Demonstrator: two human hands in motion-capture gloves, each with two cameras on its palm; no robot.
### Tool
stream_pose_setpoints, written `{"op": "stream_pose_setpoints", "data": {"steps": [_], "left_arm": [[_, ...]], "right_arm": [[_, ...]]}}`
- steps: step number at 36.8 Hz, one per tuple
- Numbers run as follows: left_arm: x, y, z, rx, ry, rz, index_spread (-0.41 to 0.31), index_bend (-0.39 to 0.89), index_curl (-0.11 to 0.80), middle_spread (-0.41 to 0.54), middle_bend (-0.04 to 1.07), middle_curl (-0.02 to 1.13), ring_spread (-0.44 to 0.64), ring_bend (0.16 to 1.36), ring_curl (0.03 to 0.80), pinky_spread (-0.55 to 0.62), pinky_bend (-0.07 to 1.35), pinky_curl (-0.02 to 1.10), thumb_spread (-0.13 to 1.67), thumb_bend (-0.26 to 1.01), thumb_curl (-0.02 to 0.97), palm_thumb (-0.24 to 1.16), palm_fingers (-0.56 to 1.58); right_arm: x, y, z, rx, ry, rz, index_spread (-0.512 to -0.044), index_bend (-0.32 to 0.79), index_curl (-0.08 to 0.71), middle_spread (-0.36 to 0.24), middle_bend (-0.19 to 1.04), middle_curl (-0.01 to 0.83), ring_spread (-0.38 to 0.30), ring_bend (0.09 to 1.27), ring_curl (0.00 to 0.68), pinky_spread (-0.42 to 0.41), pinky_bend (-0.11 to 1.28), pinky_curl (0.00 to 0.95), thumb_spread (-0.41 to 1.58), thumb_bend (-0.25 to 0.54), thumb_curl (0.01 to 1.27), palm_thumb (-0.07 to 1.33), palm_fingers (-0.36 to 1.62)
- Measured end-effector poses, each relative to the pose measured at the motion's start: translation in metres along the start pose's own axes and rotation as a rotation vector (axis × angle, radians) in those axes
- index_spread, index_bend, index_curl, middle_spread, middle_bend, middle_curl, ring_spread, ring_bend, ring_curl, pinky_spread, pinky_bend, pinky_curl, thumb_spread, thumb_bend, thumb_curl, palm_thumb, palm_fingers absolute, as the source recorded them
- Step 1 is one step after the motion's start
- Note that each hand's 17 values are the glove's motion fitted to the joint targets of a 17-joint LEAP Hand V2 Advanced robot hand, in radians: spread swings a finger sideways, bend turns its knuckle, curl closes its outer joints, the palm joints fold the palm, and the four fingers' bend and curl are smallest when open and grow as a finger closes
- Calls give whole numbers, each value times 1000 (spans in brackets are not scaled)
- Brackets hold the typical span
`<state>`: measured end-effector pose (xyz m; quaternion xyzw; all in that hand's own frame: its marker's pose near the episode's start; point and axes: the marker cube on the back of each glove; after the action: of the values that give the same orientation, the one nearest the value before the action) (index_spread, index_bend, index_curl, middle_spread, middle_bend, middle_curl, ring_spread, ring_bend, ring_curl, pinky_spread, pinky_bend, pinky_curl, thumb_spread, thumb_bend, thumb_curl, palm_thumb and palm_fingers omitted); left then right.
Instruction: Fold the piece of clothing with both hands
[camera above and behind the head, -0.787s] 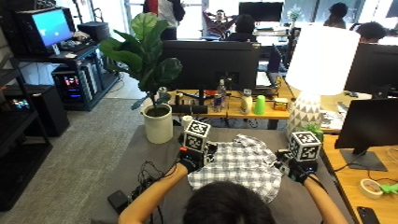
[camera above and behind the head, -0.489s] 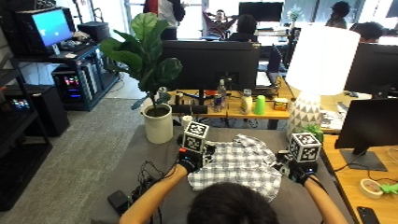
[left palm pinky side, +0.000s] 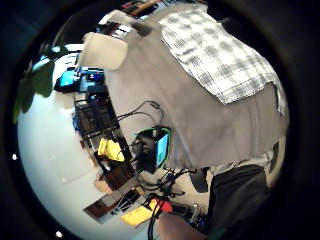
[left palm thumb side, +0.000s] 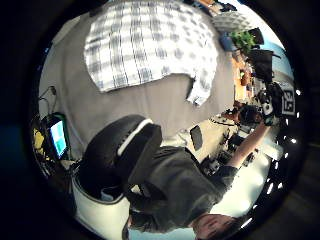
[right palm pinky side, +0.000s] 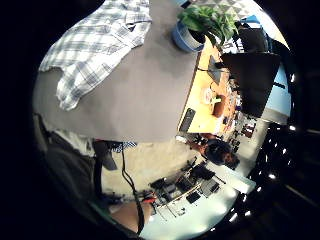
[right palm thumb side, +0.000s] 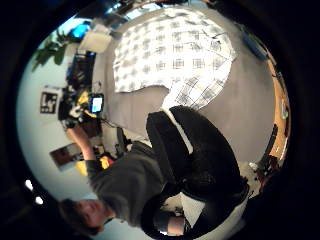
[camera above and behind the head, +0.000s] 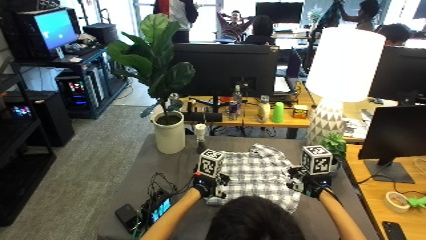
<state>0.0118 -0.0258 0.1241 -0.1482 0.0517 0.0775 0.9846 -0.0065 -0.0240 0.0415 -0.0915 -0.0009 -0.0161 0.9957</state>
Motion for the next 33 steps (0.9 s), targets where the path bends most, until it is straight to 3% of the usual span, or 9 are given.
{"op": "stream_pose_setpoints", "data": {"steps": [3,7,11,14,18,19,20,22,33], "left_arm": [[1,-18,38,-99,5,3,-72,156,285,165,149,147,296,538,226,304,363,269,1046,-21,158,123,184],[10,13,48,-237,-16,-91,-76,112,271,170,144,153,286,564,239,289,441,301,1000,-20,181,140,165],[13,18,59,-287,-23,-88,-84,101,260,160,157,163,253,590,251,249,518,326,999,12,211,221,187],[13,7,65,-217,-36,-70,-92,88,250,110,184,179,176,631,265,167,563,341,1022,36,229,289,297],[10,-13,60,4,-89,-75,-139,75,220,-65,294,226,-95,693,264,-115,663,339,1087,106,263,445,833],[10,-16,56,41,-97,-78,-132,15,201,-67,246,221,-88,687,268,-122,661,341,1076,80,259,419,679],[9,-18,52,71,-102,-79,-170,172,248,-117,378,297,-160,686,303,-179,677,378,1113,130,273,503,1017],[9,-20,42,113,-97,-82,-202,192,261,-166,406,295,-215,668,294,-230,654,366,1145,148,281,547,1178],[-1,-28,-7,232,-34,-161,-276,246,366,-274,469,421,-334,666,384,-338,606,430,1290,170,306,630,1227]], "right_arm": [[-2,-2,9,-24,-5,-10,-346,128,233,7,255,273,100,322,227,214,252,259,1231,103,139,328,294],[-3,-4,18,-52,4,-19,-349,128,233,2,257,288,101,330,237,216,258,271,1237,85,149,333,284],[-2,-6,28,-92,15,-28,-351,128,234,6,253,299,101,347,250,216,262,282,1237,73,163,351,284],[0,-9,38,-137,17,-37,-347,126,234,7,272,313,96,357,257,216,251,285,1243,73,174,376,298],[3,-16,53,-197,12,-42,-345,103,222,9,302,331,80,404,274,216,237,288,1238,108,209,484,334],[2,-17,57,-211,9,-46,-344,112,224,10,299,331,82,402,275,216,236,290,1241,92,204,464,322],[1,-18,62,-229,5,-54,-347,105,222,10,310,338,77,412,283,216,239,294,1233,110,219,510,333],[-3,-20,75,-269,3,-74,-344,106,220,5,315,344,73,418,289,217,241,297,1218,116,233,550,332],[-33,-59,149,-278,111,-63,-304,65,192,3,229,346,77,421,313,239,408,360,1114,67,299,638,176]]}}
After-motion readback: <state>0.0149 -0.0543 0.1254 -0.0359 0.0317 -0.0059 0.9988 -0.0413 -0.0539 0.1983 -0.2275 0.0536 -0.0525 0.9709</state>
